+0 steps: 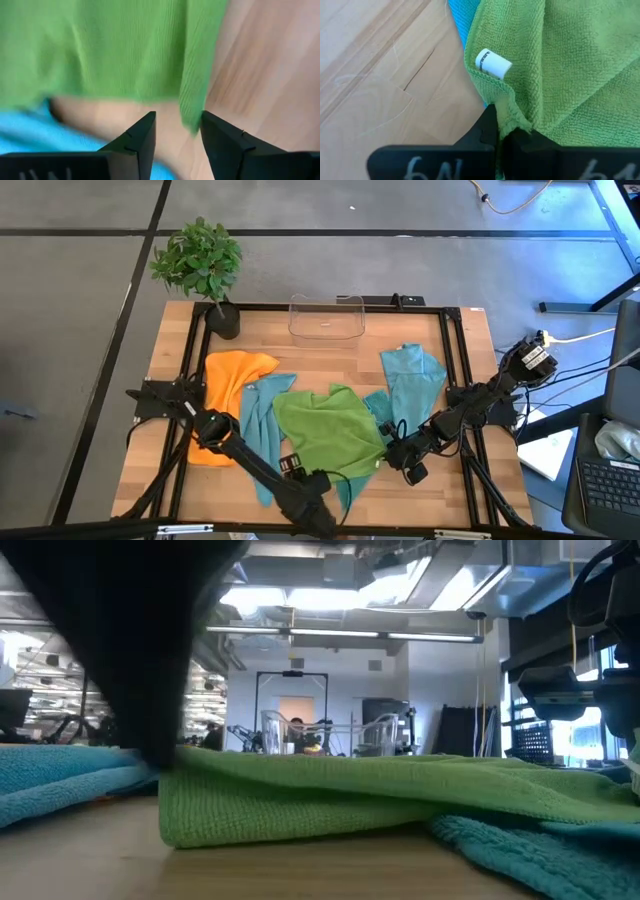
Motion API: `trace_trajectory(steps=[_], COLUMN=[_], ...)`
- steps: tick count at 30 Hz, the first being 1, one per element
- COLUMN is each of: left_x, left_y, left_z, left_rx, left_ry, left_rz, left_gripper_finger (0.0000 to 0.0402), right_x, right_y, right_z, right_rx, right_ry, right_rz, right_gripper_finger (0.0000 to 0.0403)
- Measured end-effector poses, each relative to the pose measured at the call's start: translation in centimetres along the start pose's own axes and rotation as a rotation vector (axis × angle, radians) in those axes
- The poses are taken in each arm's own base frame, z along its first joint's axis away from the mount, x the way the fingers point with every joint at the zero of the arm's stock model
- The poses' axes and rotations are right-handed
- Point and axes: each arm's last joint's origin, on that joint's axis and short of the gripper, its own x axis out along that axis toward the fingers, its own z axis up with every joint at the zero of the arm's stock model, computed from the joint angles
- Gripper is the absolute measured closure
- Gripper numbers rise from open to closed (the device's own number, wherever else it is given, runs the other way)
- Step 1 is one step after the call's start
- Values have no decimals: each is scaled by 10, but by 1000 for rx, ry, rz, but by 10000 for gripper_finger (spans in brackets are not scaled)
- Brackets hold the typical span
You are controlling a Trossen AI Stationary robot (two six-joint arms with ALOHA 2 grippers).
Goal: Fold microfiber towels
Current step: Fold the green microfiber towel
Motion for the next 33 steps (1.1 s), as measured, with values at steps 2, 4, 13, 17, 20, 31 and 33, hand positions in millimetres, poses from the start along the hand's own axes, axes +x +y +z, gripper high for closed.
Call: trace_trajectory(steps=[2, 4, 13, 17, 20, 31, 33], left_x=[-8, -14, -24, -7, 12, 16, 16], left_y=[-9, -18, -38, -43, -43, -34, -35], left_z=[-9, -20, -41, -39, -36, -33, -33], left_rx=[49, 105, 164, 246, 306, 341, 338], left_ry=[-140, -251, -363, -331, -293, -260, -261], left_rz=[17, 46, -3, 22, 74, 153, 149], left_gripper_finger=[257, 254, 216, 208, 207, 207, 207], right_x=[0, 0, 0, 0, 0, 0, 0], right_y=[0, 0, 0, 0, 0, 0, 0], right_z=[0, 0, 0, 0, 0, 0, 0], right_rx=[0, 0, -1, -2, -1, 2, 2], right_ry=[0, 0, -4, -4, -4, -4, -4], right_rz=[0, 0, 0, 0, 0, 0, 0], right_gripper_finger=[397, 397, 397, 397, 397, 397, 397])
